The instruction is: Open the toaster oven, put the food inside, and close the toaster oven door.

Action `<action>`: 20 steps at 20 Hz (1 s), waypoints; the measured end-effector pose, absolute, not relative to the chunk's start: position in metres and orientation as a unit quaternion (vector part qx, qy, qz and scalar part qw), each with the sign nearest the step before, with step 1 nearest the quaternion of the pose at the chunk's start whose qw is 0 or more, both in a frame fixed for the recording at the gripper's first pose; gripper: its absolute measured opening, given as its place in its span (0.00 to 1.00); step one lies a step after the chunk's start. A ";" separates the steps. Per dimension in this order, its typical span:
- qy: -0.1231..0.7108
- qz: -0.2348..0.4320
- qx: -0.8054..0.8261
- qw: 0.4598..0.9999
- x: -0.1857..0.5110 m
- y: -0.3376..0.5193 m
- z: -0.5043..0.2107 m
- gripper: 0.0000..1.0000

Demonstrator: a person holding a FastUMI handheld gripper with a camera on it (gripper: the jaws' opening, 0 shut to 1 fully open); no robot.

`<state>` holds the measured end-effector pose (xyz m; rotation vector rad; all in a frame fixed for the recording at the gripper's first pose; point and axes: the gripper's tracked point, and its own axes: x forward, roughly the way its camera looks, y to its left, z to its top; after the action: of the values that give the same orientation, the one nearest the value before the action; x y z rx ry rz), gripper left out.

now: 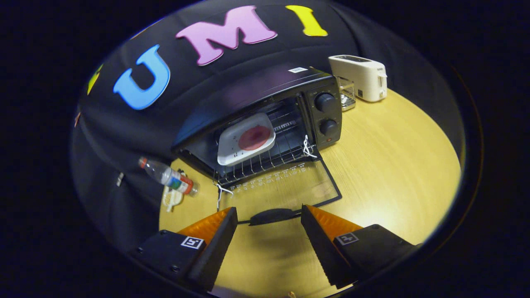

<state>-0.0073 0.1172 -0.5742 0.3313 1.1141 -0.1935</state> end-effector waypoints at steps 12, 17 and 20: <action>0.612 -0.084 0.068 0.784 -0.048 0.135 -0.665 1.00; 0.614 -0.086 0.040 0.784 -0.040 0.131 -0.674 0.99; 0.608 -0.078 0.019 0.790 -0.036 0.123 -0.661 0.99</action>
<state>-0.0359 0.1232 -0.6615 0.0402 1.3097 -0.1690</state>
